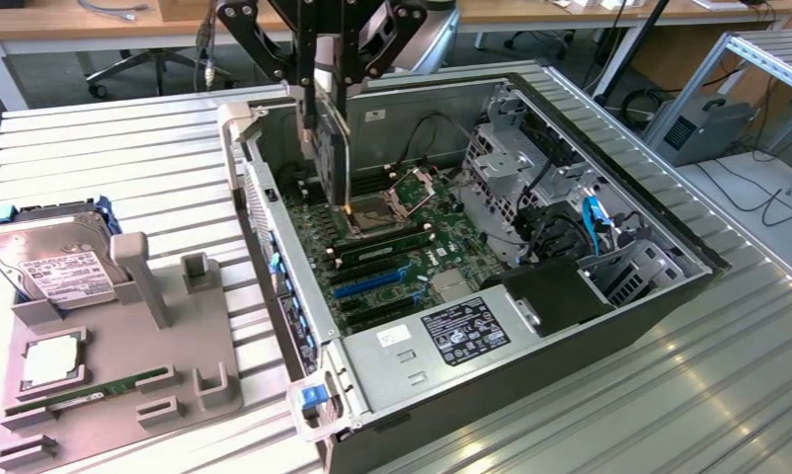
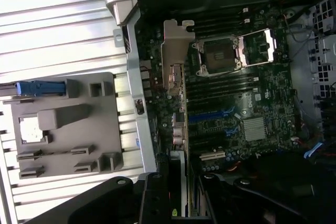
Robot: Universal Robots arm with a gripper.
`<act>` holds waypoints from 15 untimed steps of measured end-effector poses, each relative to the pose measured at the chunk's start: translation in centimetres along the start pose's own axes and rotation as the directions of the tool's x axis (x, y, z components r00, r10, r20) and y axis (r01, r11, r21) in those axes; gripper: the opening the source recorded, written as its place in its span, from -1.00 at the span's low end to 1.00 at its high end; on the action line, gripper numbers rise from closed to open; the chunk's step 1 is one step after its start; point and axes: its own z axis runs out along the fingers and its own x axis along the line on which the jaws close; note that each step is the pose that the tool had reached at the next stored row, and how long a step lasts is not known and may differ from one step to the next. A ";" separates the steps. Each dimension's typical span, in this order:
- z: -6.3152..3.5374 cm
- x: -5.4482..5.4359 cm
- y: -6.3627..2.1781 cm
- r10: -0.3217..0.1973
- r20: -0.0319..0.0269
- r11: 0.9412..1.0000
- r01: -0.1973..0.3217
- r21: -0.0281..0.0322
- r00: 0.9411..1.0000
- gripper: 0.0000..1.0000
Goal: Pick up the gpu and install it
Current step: 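Pick up the gpu and move the gpu toward the slot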
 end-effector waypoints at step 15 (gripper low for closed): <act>0.06 -2.1 0.32 0.000 0.000 1.000 0.000 0.000 1.000 -0.47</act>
